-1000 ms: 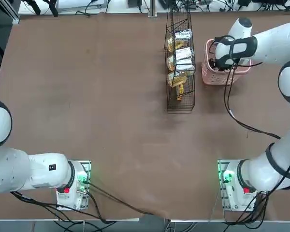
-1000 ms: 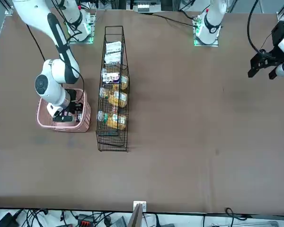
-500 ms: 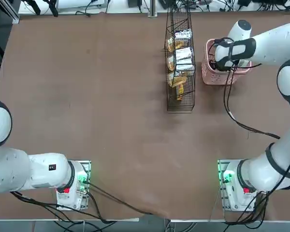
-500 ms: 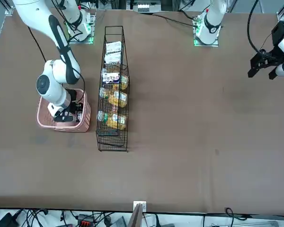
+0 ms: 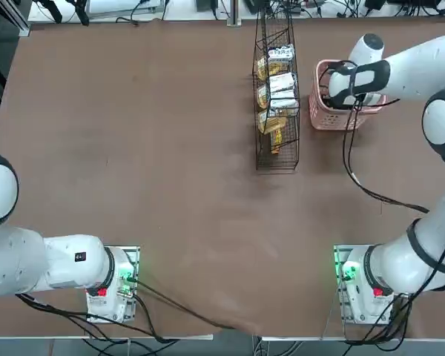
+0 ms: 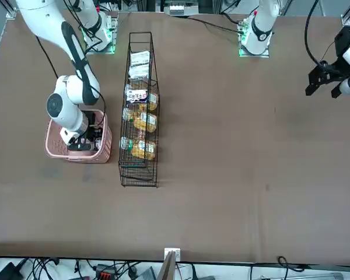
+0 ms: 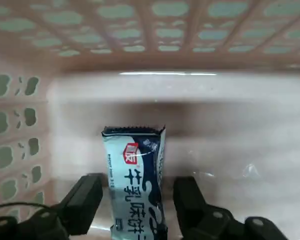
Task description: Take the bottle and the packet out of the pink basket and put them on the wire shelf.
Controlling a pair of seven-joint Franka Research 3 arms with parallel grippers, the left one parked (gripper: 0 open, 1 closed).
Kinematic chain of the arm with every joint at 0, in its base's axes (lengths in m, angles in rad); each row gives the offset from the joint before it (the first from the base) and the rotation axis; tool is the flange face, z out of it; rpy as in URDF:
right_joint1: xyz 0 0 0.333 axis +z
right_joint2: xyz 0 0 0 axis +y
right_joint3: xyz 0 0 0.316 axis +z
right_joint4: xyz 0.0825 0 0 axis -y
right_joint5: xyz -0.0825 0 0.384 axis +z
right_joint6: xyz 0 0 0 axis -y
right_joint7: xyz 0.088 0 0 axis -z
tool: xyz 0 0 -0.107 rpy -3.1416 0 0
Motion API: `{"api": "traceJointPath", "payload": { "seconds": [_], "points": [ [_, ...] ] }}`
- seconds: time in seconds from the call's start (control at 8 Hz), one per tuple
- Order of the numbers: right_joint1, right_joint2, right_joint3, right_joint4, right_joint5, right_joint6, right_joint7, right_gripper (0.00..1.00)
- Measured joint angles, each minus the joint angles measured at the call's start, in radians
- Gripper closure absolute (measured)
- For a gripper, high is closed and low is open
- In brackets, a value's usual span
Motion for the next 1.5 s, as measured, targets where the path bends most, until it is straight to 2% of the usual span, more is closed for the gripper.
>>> {"api": "traceJointPath", "payload": {
  "seconds": [0.62,0.75,0.88,1.0,1.25,1.5],
  "points": [
    [0.000,0.000,0.000,0.000,0.000,0.002,0.000,0.23],
    [0.000,0.000,0.000,0.000,-0.001,0.003,0.000,0.28],
    [0.000,0.000,0.000,0.000,-0.001,0.003,0.000,0.41],
    [0.000,-0.001,0.000,0.000,-0.001,0.004,0.000,0.48],
    [0.000,-0.013,0.001,0.000,-0.001,0.004,-0.004,0.56],
    [0.000,-0.023,0.001,0.004,-0.001,-0.007,-0.007,0.56]
  ]
}}
